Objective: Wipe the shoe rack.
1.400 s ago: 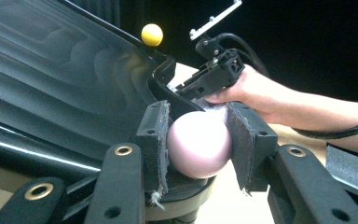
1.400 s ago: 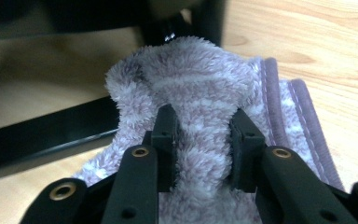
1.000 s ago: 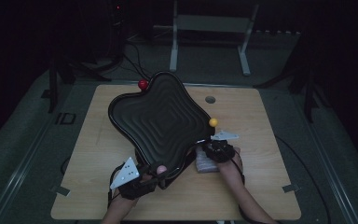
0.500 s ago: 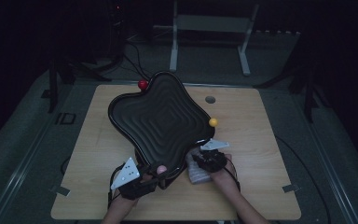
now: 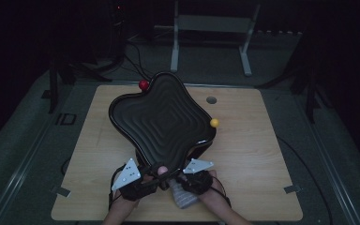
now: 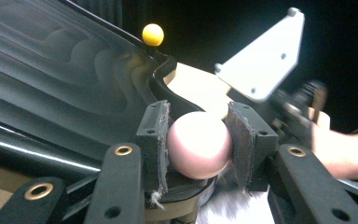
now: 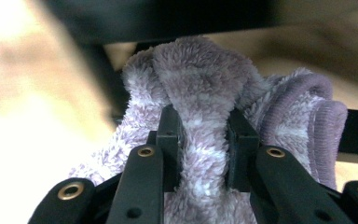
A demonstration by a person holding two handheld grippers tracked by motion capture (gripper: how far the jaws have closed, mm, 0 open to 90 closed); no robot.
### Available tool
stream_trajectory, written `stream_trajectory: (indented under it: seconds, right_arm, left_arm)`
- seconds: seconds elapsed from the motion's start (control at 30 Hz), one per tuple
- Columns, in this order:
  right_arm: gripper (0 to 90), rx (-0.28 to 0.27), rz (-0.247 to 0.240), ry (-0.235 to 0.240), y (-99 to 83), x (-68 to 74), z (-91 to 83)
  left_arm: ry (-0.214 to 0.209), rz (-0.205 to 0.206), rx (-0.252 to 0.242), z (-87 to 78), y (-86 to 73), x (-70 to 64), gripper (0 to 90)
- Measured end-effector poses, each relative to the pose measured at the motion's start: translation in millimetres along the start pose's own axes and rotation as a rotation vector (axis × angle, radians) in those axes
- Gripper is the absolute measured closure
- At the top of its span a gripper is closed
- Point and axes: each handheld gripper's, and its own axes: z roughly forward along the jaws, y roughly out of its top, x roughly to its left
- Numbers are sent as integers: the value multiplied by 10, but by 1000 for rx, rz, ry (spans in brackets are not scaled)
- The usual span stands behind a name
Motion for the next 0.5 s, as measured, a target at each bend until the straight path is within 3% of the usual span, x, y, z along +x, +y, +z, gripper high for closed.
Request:
stream_trajectory:
  seconds: [0.03,0.1,0.13,0.2,0.33,0.5]
  right_arm:
    - [722,-8,-15,10,-11,62,8]
    - [724,-14,-58,-27,-22,156,18]
    - [724,-13,-54,-22,-14,147,21]
    - [726,-10,-21,11,-7,96,18]
    - [725,5,-23,26,21,12,14]
    - [725,11,-24,-22,15,-169,-16]
  left_arm:
    - [0,-1,0,0,-1,0,604]
    - [-1,-6,-5,-6,-4,10,604]
    - [-2,-7,-4,-8,-3,12,604]
    - [-2,-7,-3,-7,-1,11,604]
    - [-4,-5,-3,-8,-2,15,604]
    - [-7,-5,-3,-8,-1,19,604]
